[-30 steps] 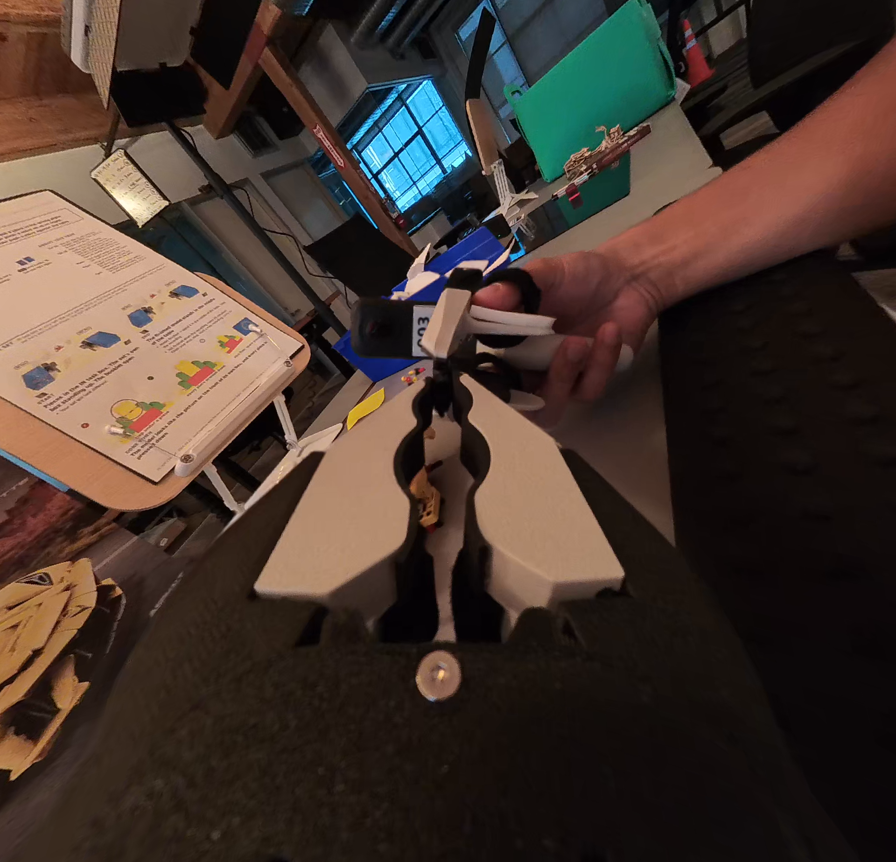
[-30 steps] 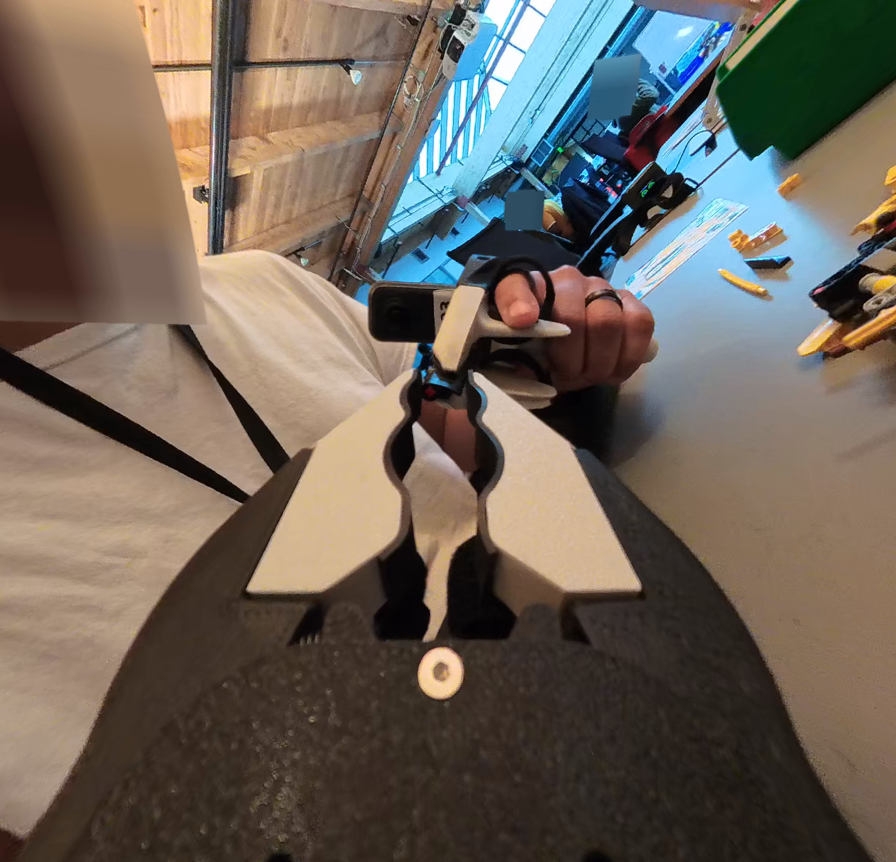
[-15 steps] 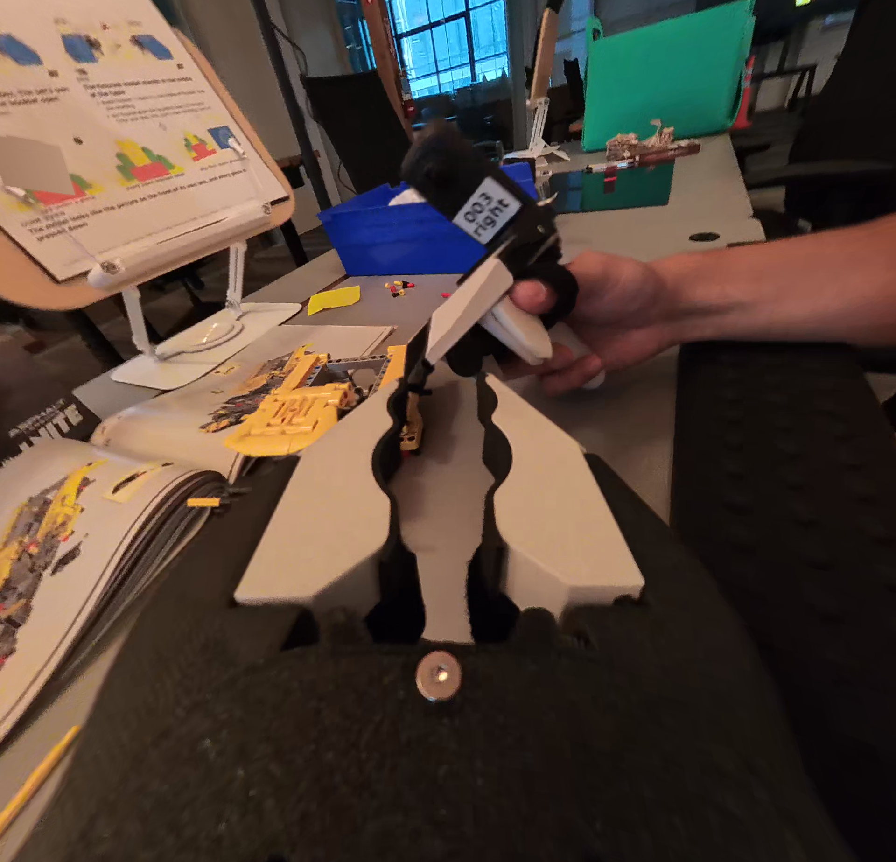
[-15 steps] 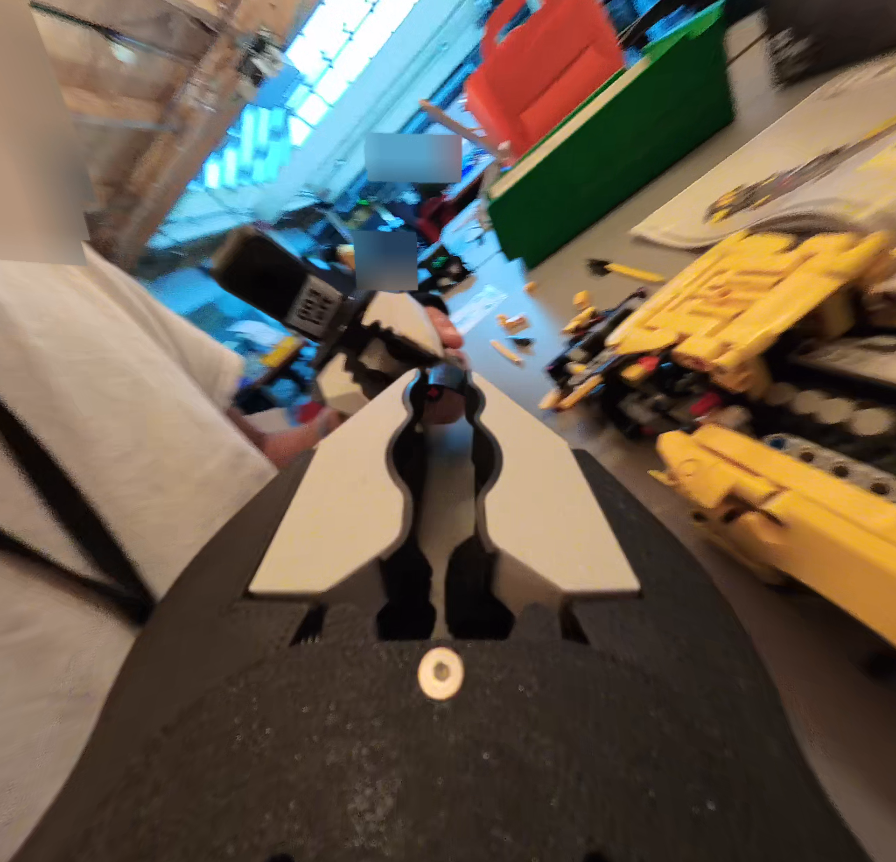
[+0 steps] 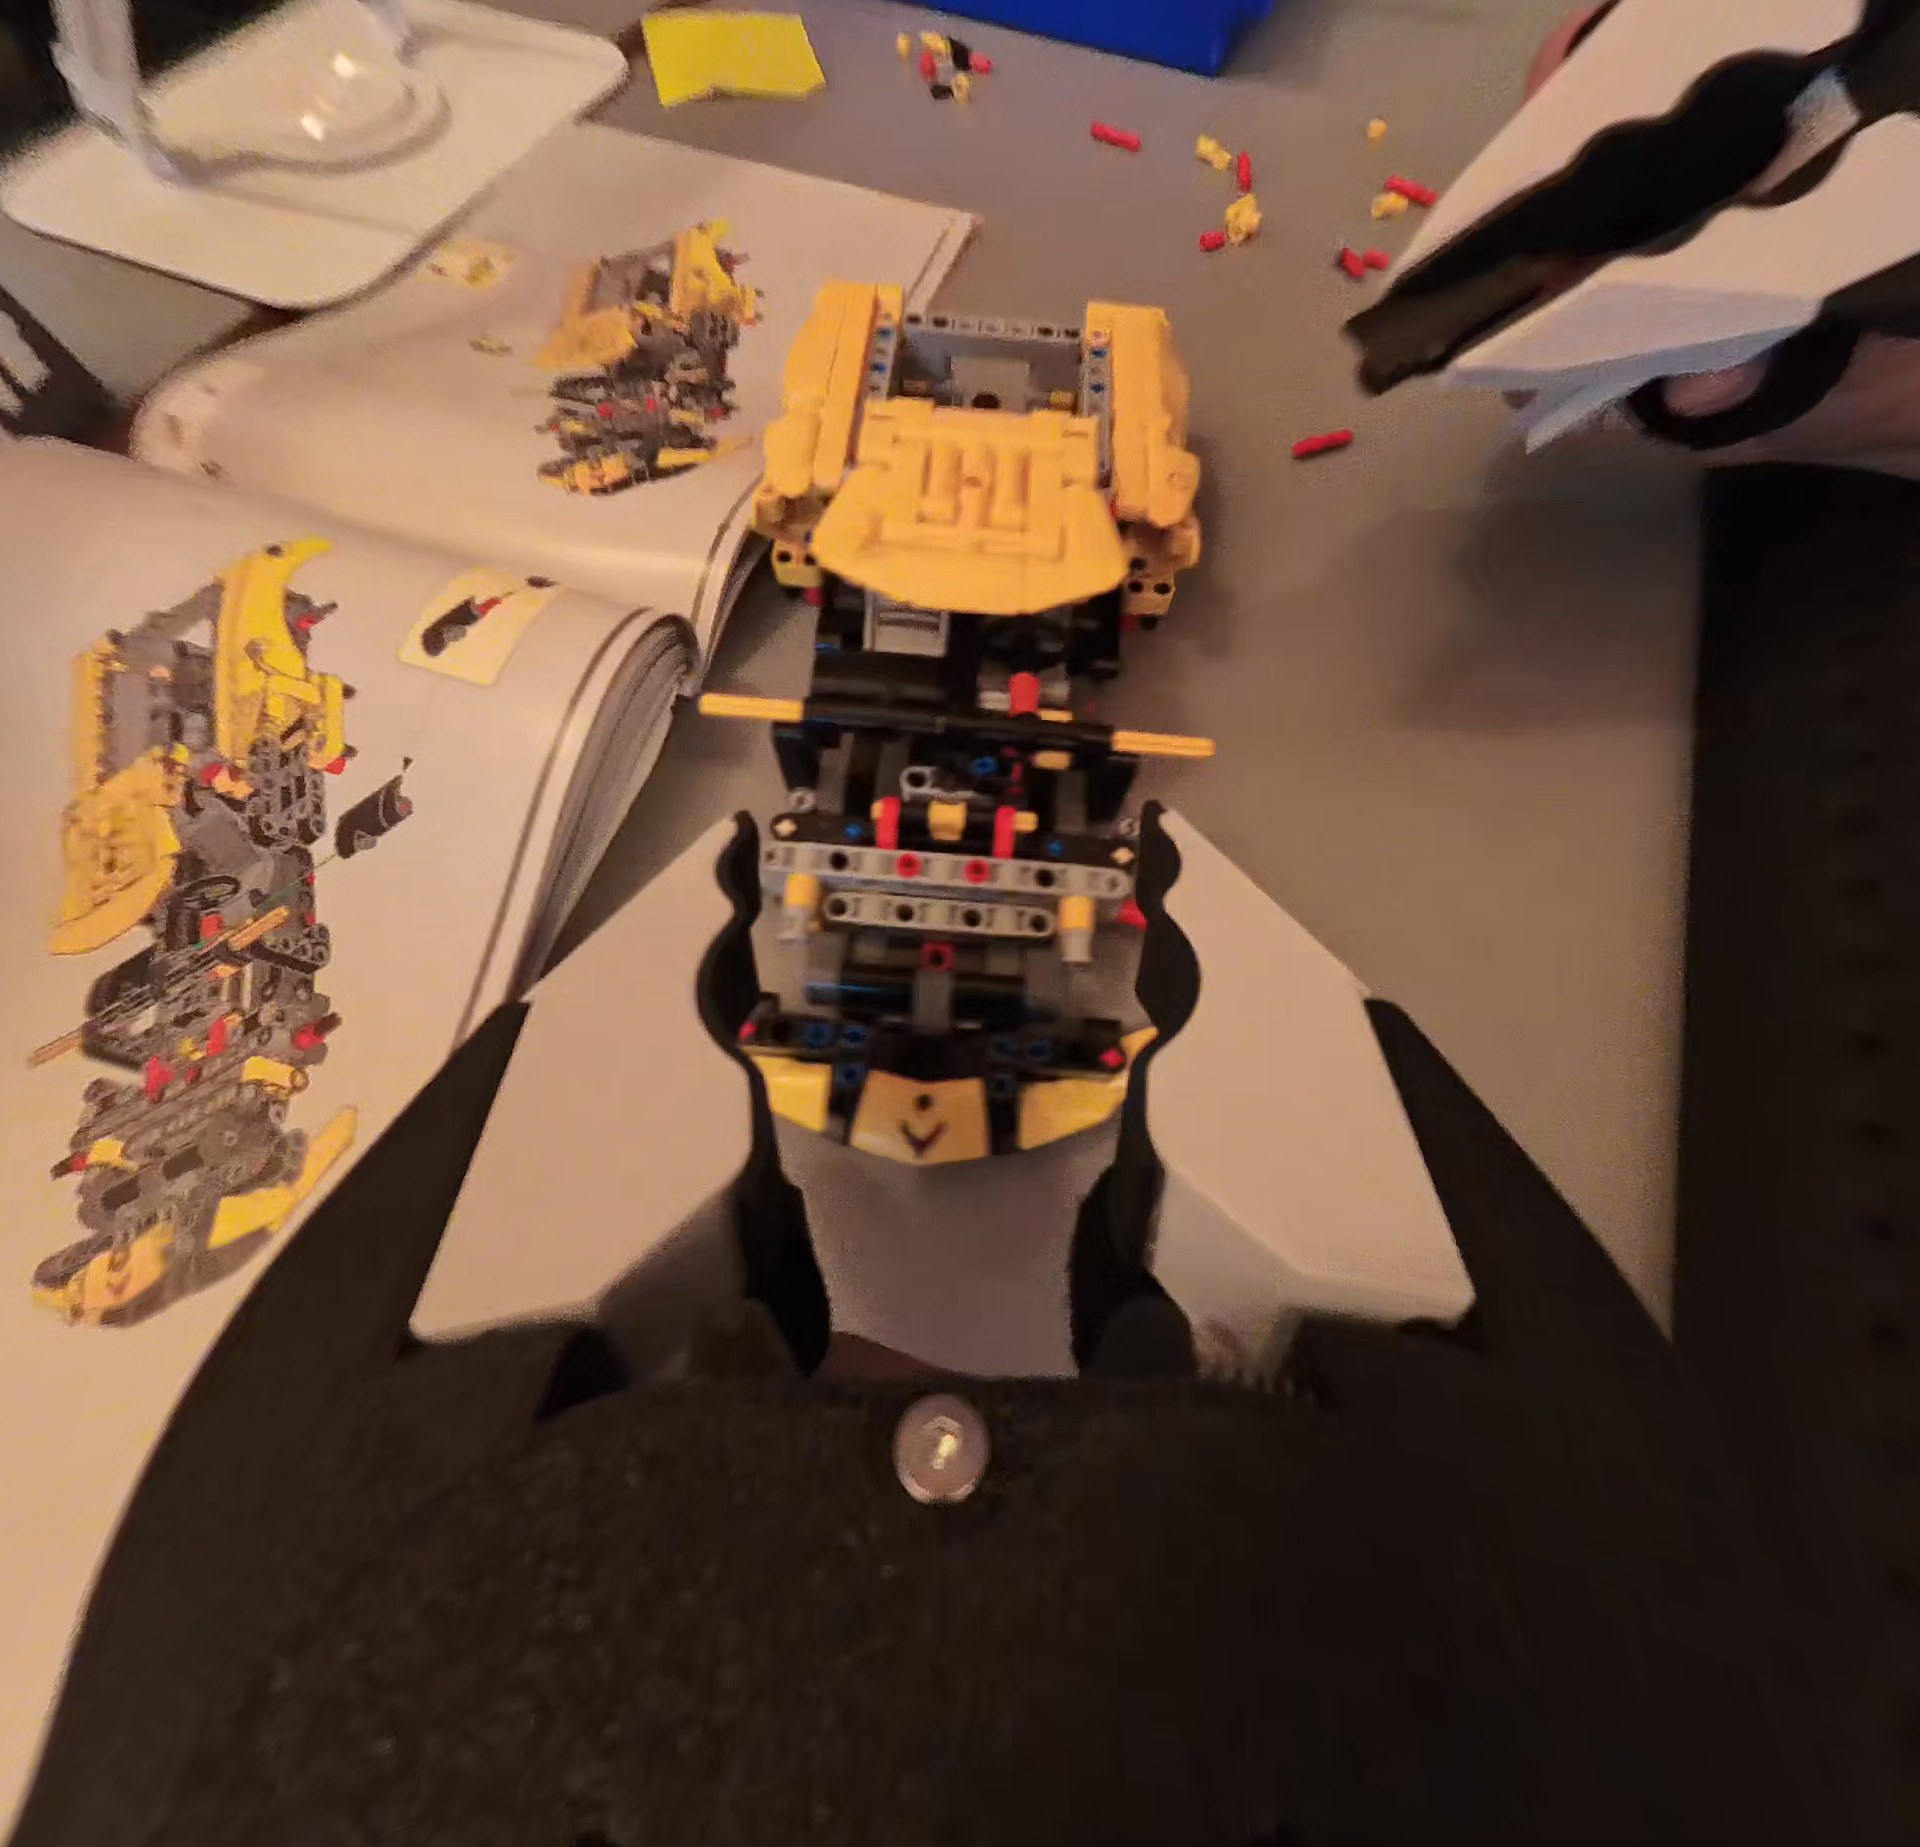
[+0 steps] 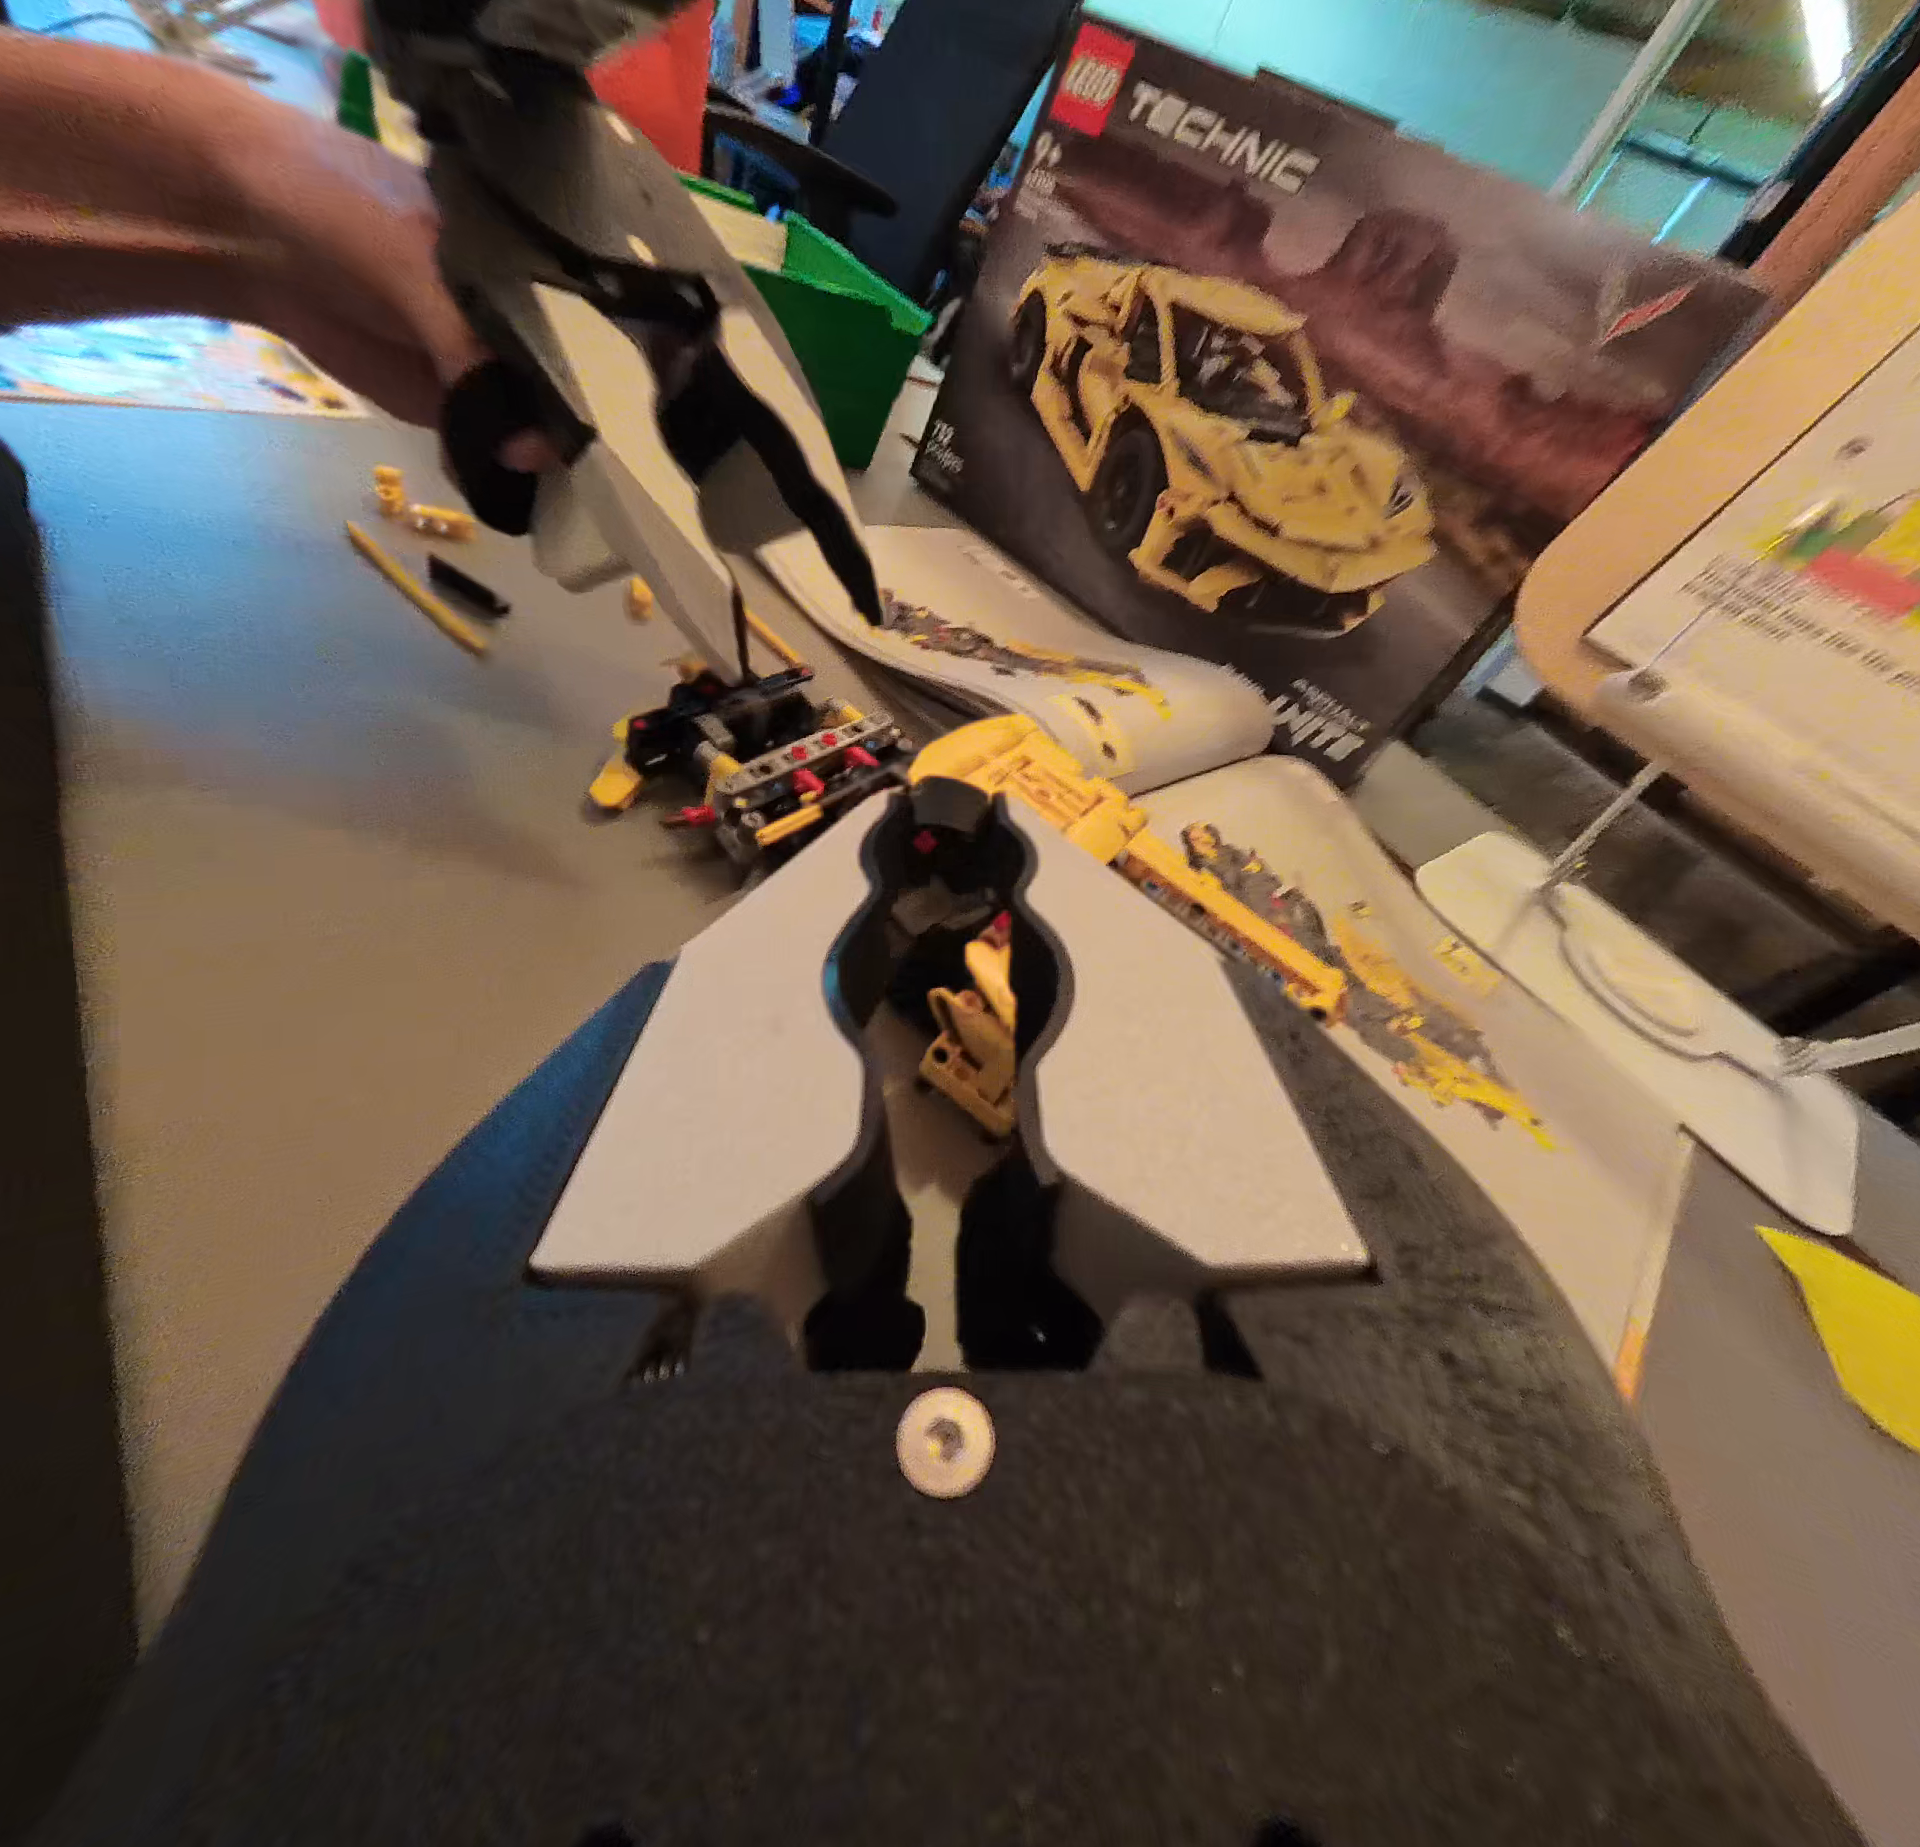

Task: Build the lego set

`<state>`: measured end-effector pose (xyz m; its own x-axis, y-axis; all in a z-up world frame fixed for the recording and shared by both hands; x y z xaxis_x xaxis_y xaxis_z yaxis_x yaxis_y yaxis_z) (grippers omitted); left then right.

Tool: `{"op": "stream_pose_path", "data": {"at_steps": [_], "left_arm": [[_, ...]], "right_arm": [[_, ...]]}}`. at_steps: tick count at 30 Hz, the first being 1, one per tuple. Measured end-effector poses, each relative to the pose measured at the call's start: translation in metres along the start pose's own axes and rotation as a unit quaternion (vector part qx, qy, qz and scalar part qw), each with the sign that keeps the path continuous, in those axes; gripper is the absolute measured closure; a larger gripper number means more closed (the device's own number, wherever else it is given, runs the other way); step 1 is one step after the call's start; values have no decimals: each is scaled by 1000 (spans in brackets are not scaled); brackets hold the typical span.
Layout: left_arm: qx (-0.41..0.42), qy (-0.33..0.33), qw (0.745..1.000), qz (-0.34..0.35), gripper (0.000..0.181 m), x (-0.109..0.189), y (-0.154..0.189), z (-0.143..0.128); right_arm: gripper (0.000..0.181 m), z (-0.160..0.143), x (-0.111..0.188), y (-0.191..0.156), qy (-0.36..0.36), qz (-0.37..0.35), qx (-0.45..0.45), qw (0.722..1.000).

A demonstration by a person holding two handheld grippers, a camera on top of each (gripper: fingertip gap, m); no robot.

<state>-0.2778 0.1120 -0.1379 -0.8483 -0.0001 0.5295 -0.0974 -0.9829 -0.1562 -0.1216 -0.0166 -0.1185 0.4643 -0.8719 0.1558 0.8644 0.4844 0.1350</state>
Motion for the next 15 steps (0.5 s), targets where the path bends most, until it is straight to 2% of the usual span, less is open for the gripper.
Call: {"op": "stream_pose_path", "data": {"at_steps": [3,6,11,15], "left_arm": [[30,-31,997,-59,108,-11,-25,-17],[65,-24,990,-125,108,-19,-23,-20],[66,-25,993,-91,108,-23,-16,-21],[79,-28,994,-73,109,-19,4,-20]], "right_arm": [[167,1,-1,1,-3,0,-10,1000],[167,-5,0,1,-18,5,-6,1000],[167,-19,-6,-3,-66,4,17,998],[167,-23,-11,-10,-68,10,61,996]]}}
Point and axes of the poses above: each gripper's, where its closed fingertips meet, x back along the fingers, z out of its top, y = z × x across the jaws, the point moved 6 cm from there along x, back along the fingers, and after that the axes turned 13 degrees about -x, right-handed, at the moved point
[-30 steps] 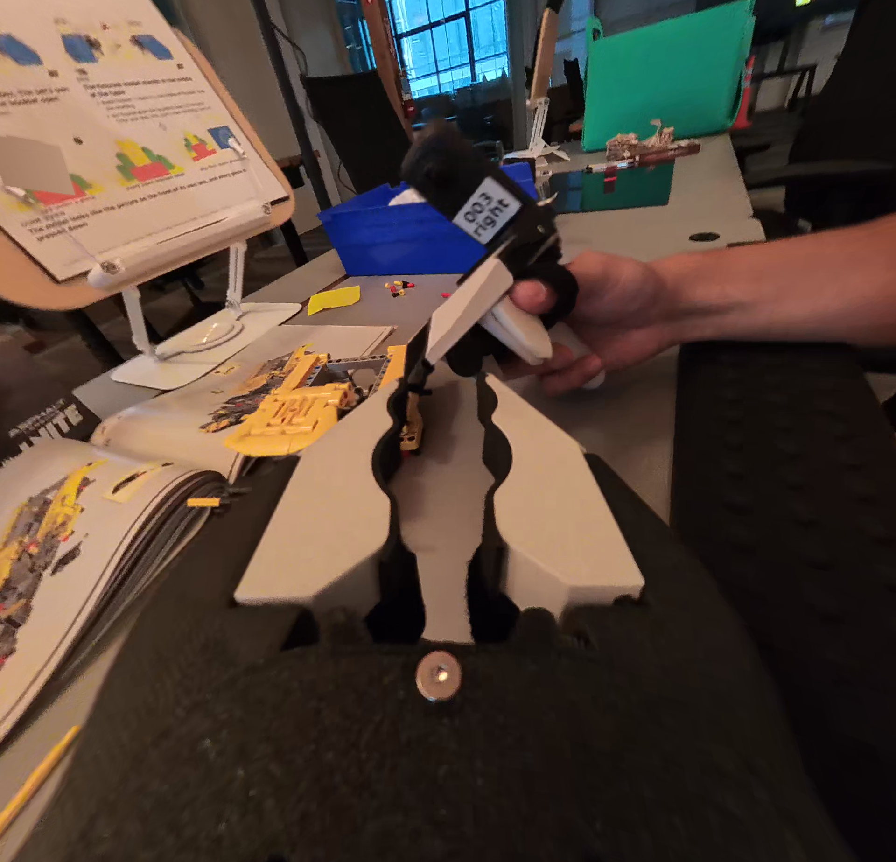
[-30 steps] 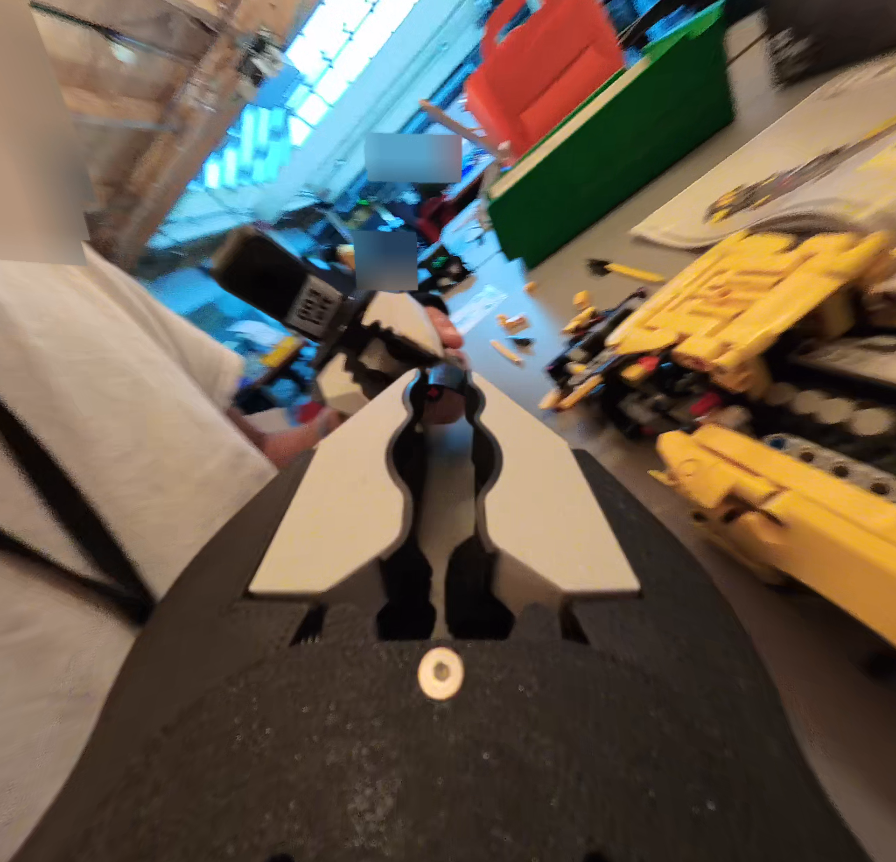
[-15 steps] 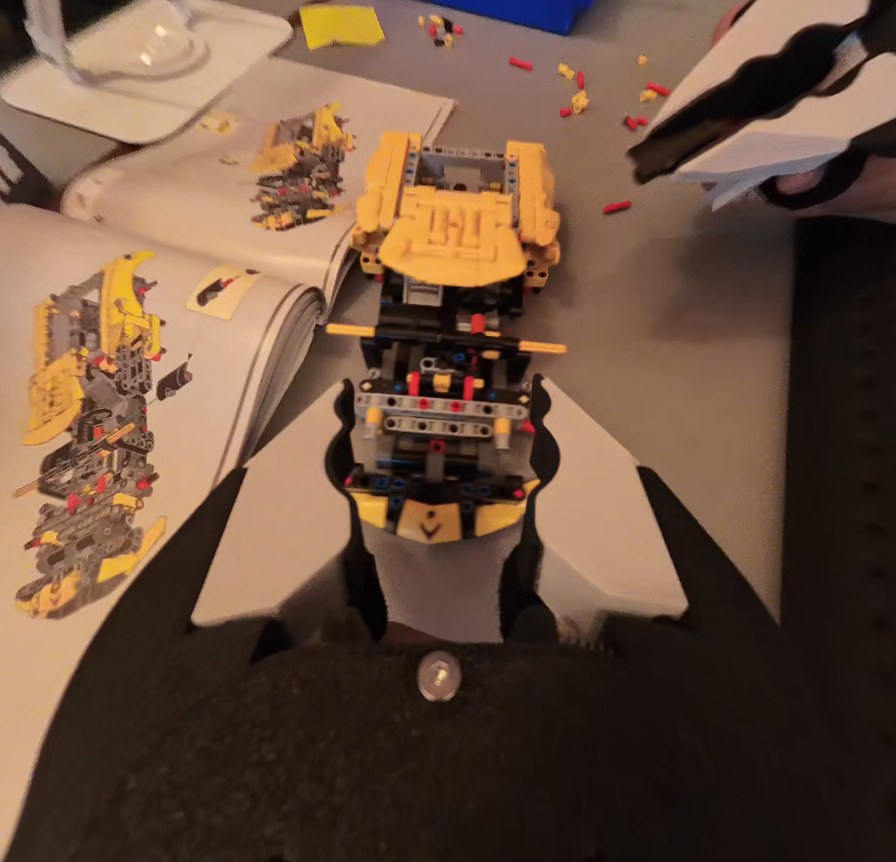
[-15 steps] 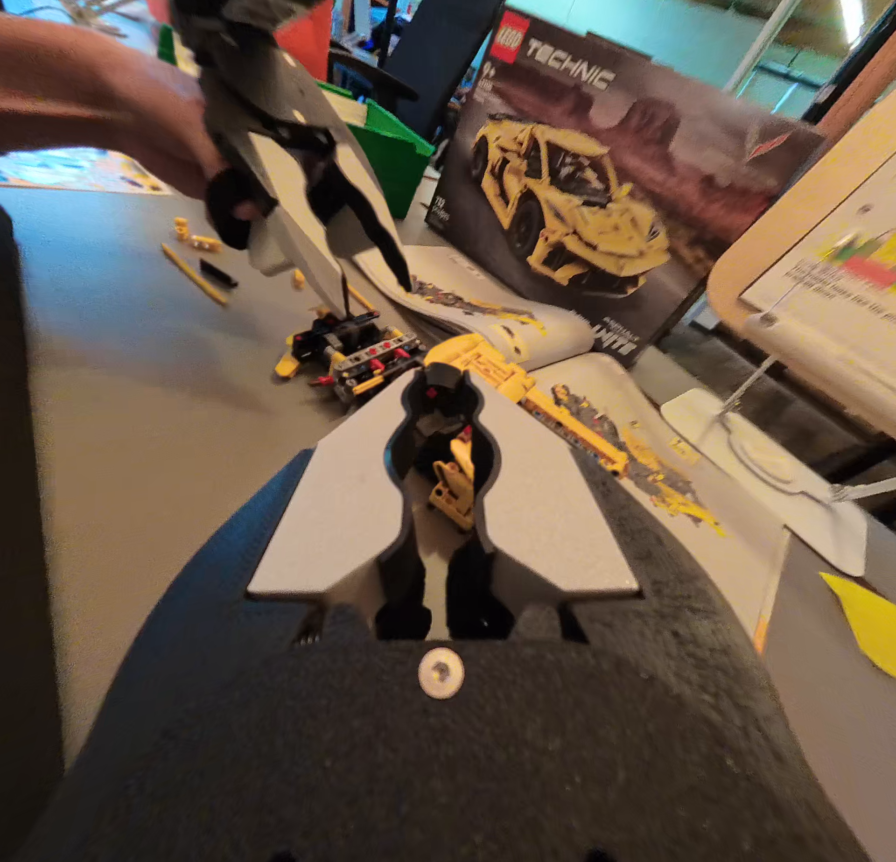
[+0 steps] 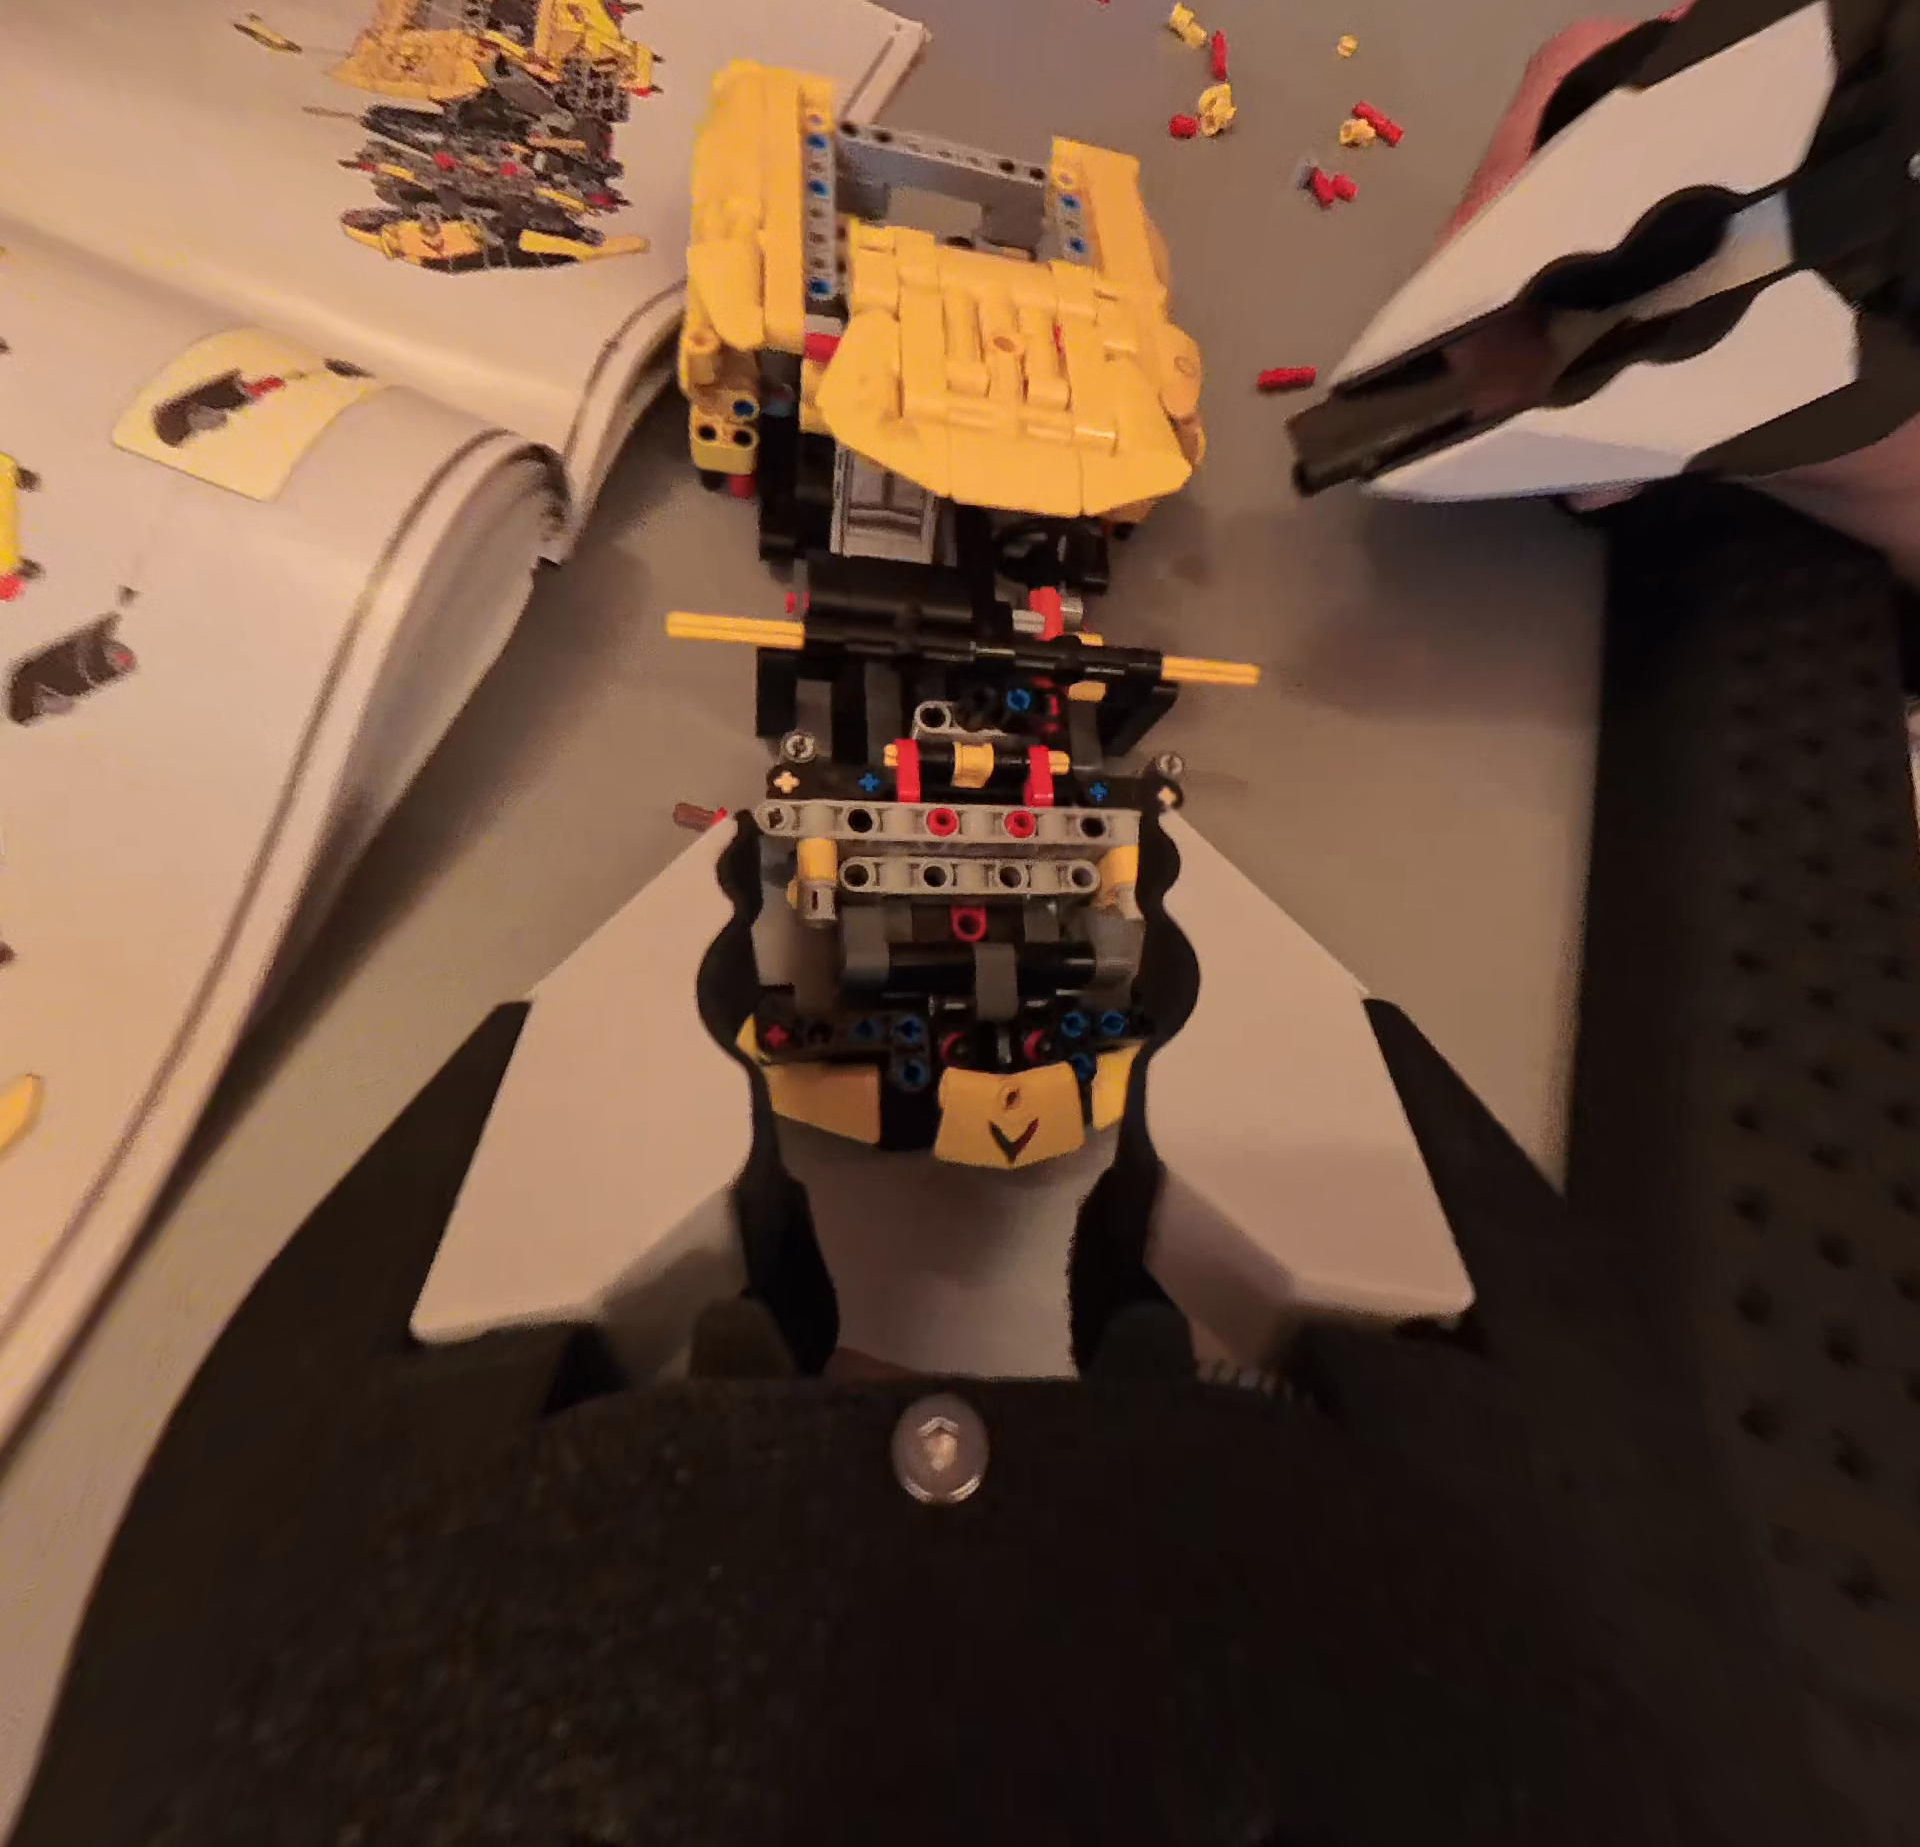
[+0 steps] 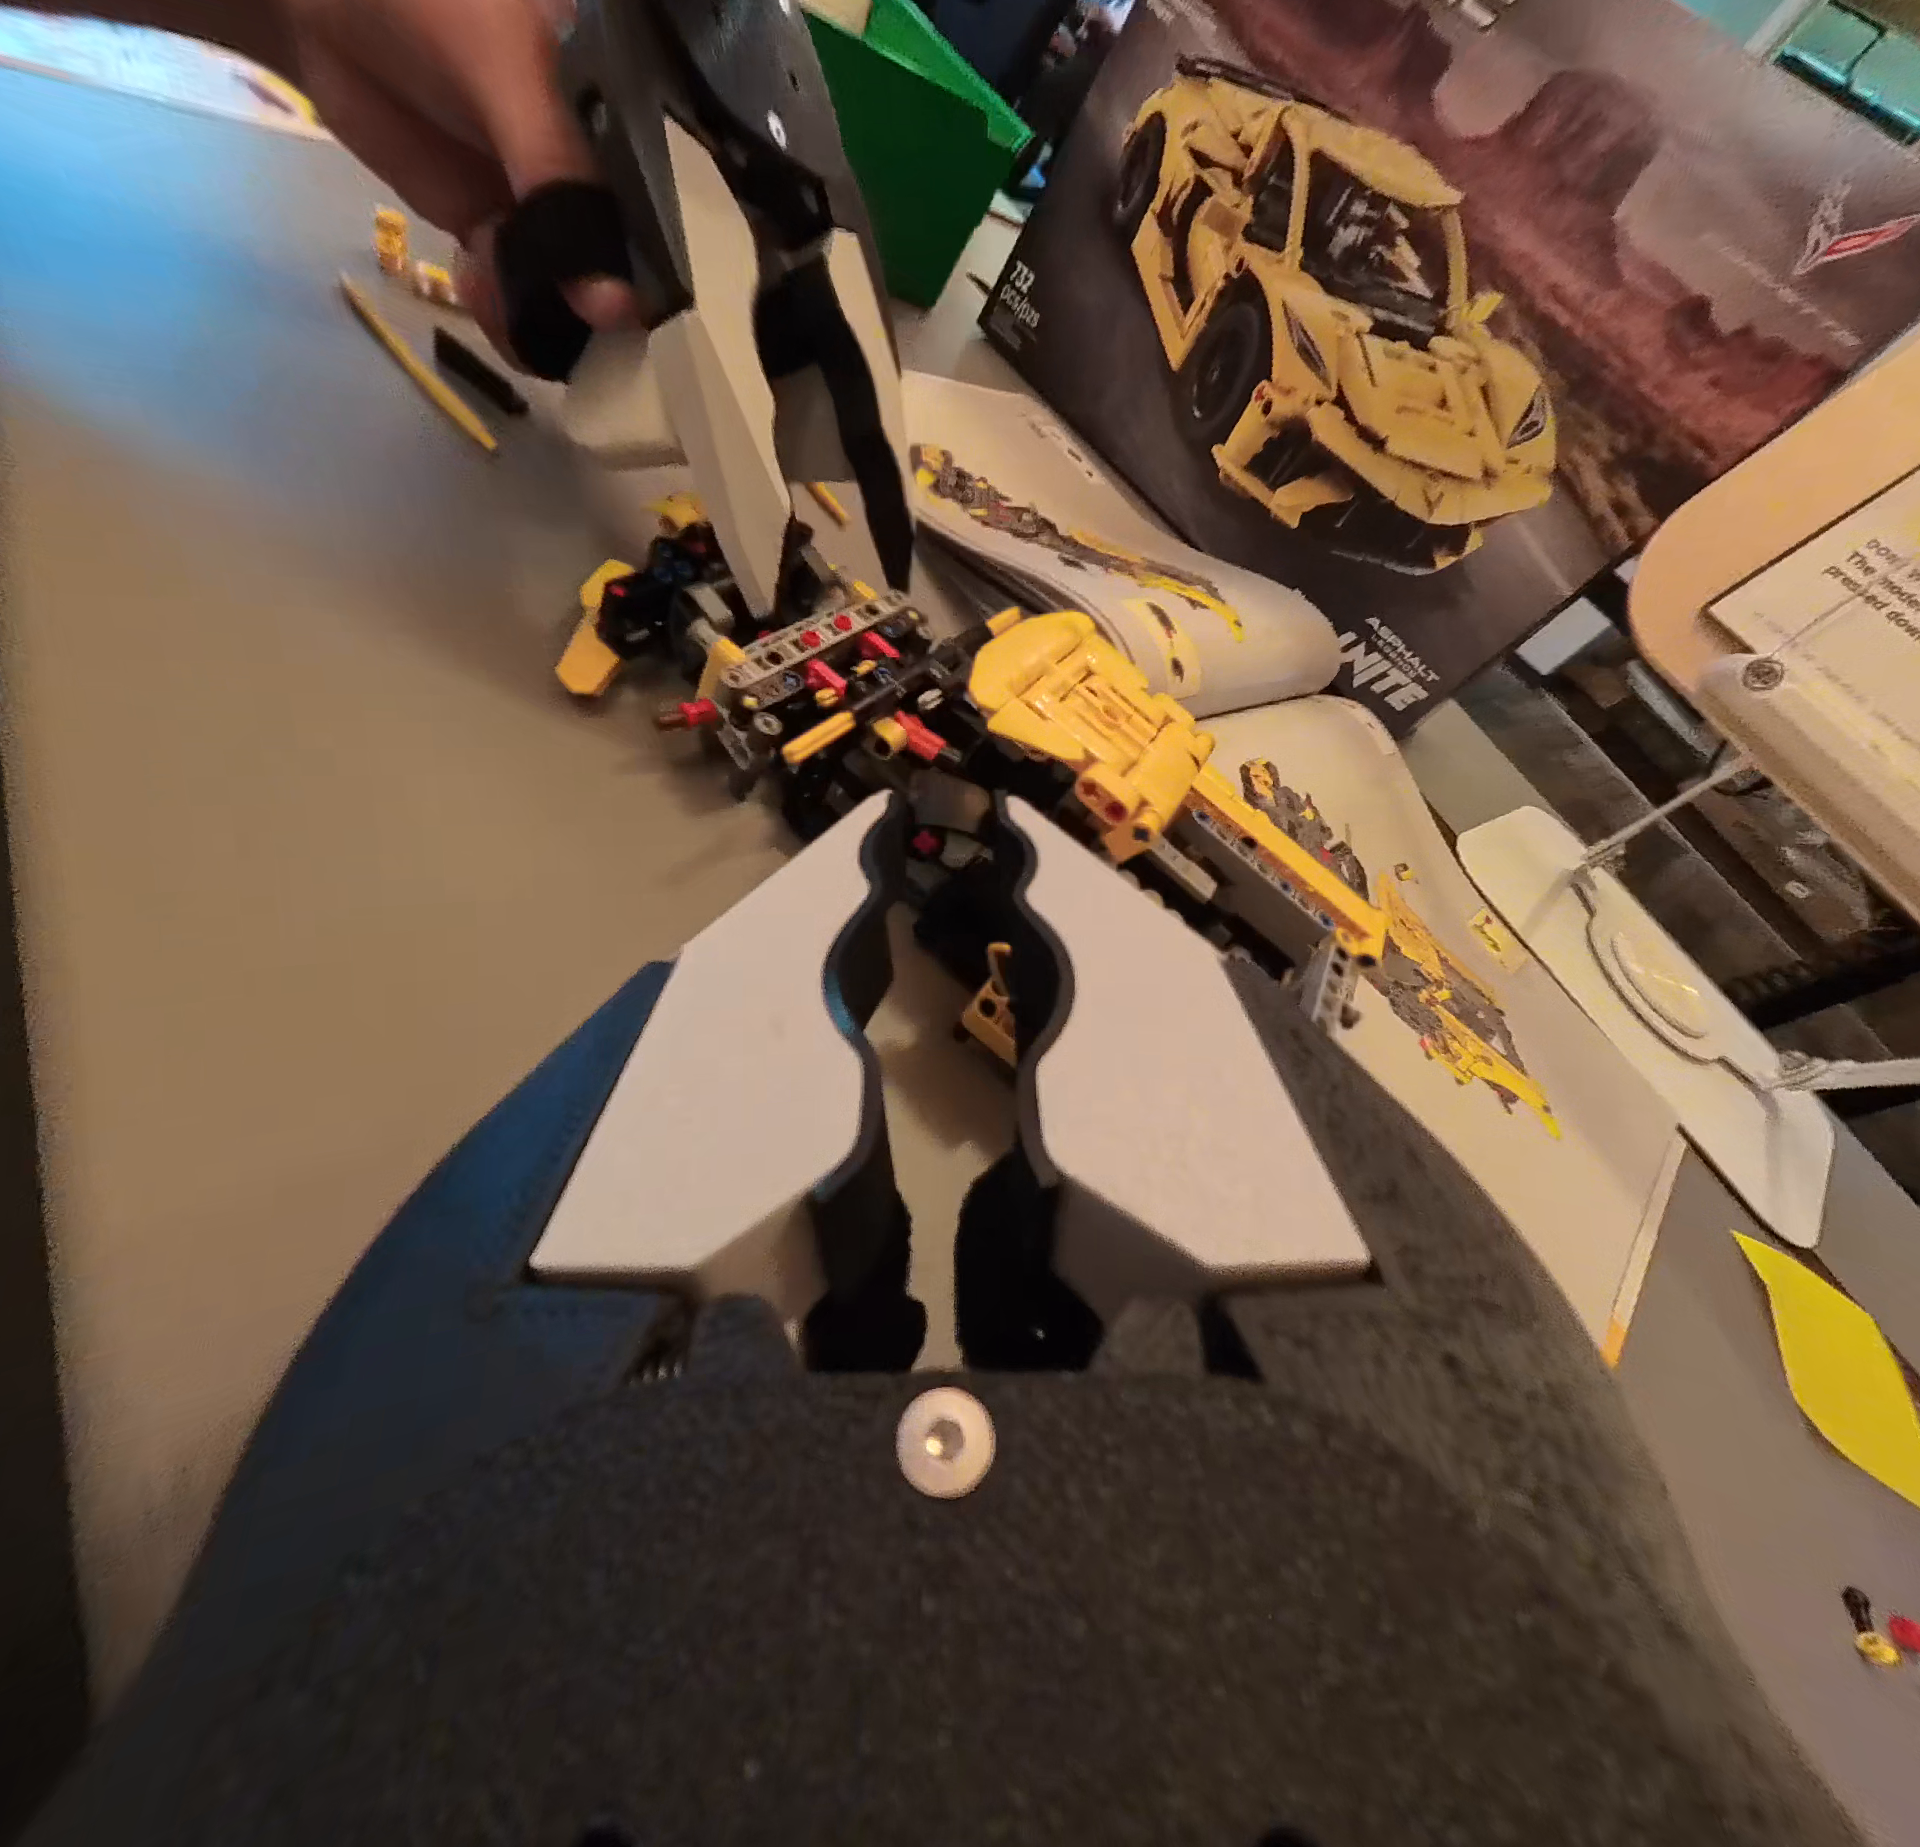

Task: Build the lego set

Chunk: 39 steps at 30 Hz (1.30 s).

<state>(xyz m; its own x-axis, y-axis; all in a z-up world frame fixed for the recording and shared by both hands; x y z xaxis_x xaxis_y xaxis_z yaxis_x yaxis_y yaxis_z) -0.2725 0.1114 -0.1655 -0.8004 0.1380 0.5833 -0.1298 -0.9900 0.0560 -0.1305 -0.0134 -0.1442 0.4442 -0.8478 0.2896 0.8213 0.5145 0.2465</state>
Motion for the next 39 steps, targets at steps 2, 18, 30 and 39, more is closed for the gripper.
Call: {"op": "stream_pose_path", "data": {"at_steps": [2,18,30,39], "left_arm": [[4,2,1000,-3,110,1,18,-1],[191,301,914,-195,169,8,128,76],[207,307,899,-233,157,7,131,68],[177,296,906,-248,175,6,137,63]], "right_arm": [[167,-2,-1,0,0,1,14,1000],[167,54,72,-35,184,114,-4,976],[167,56,71,-46,187,128,26,974],[166,51,59,-53,137,149,6,979]]}}
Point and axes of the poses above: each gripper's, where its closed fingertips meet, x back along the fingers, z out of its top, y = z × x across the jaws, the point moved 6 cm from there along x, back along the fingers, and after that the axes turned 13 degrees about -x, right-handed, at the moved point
